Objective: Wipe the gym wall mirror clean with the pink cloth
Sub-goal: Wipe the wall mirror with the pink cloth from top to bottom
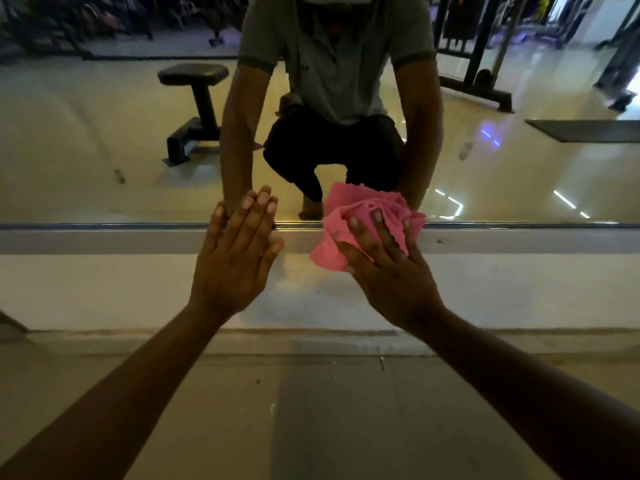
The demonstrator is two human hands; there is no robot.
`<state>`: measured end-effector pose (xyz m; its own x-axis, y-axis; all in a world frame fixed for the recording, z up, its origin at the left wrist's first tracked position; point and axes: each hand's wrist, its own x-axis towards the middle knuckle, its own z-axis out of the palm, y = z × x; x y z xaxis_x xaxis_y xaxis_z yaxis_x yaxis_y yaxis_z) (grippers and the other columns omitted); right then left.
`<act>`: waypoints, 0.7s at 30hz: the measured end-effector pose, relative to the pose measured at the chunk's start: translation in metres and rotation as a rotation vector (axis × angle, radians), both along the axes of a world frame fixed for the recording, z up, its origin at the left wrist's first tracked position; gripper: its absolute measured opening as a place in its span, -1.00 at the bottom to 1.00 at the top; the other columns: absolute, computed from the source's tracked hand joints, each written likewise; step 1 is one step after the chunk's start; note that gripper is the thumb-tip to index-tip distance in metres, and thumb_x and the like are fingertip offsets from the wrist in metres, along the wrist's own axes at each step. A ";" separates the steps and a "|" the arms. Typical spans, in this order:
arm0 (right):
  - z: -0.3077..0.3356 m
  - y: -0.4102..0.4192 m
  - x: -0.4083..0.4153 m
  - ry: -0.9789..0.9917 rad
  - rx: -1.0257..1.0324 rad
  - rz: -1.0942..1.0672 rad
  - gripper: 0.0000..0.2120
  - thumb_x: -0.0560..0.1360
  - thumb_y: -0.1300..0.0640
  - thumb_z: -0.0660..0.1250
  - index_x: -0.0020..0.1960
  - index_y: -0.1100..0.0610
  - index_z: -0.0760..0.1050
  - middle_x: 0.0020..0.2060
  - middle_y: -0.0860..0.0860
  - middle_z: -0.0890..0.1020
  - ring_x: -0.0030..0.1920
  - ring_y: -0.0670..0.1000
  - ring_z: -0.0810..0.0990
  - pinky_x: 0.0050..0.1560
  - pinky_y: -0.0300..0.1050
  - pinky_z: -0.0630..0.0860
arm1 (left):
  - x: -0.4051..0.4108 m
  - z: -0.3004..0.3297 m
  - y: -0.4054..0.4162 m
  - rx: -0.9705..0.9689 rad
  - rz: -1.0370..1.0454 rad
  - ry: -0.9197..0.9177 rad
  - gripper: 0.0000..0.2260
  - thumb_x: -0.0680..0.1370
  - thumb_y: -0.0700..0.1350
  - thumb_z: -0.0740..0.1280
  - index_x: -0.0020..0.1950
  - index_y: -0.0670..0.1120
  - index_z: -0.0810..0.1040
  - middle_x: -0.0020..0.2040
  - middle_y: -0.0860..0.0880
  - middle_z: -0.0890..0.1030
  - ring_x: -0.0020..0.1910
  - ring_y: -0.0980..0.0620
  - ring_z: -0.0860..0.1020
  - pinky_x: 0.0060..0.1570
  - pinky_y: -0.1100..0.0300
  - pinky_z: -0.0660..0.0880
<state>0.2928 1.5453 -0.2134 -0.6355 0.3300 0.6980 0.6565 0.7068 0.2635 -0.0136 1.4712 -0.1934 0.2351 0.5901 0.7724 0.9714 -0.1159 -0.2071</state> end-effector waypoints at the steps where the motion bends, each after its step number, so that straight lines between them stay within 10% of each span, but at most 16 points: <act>1: 0.005 0.001 0.001 -0.009 0.003 -0.015 -0.25 0.73 0.03 0.37 0.78 -0.04 0.03 0.78 0.08 -0.08 0.78 0.22 -0.14 0.71 0.40 -0.24 | -0.005 0.001 -0.003 -0.002 0.018 -0.009 -0.37 0.76 0.00 0.30 0.75 -0.20 0.16 0.76 -0.18 0.13 0.74 -0.19 0.14 0.68 -0.29 0.11; 6: 0.015 -0.005 -0.070 0.030 -0.084 0.027 -0.45 0.82 0.00 0.12 0.78 -0.05 0.10 0.78 0.08 0.02 0.78 0.23 -0.14 0.68 0.45 -0.30 | -0.008 -0.001 -0.007 -0.097 0.004 -0.008 -0.40 0.77 -0.03 0.21 0.76 -0.21 0.11 0.77 -0.21 0.09 0.74 -0.24 0.12 0.68 -0.34 0.08; 21: 0.008 -0.022 -0.065 0.030 -0.124 0.058 -0.35 0.77 0.10 0.23 0.79 -0.03 0.07 0.79 0.06 0.00 0.78 0.21 -0.12 0.71 0.38 -0.29 | -0.038 0.003 -0.059 -0.200 0.174 -0.095 -0.43 0.79 0.01 0.11 0.78 -0.10 0.08 0.79 -0.09 0.04 0.77 -0.15 0.02 0.68 -0.31 0.08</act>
<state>0.2282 1.5238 -0.2050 -0.6350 0.3786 0.6734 0.6202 0.7696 0.1522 -0.0520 1.4119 -0.1902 0.0489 0.7582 0.6502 0.9943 0.0248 -0.1037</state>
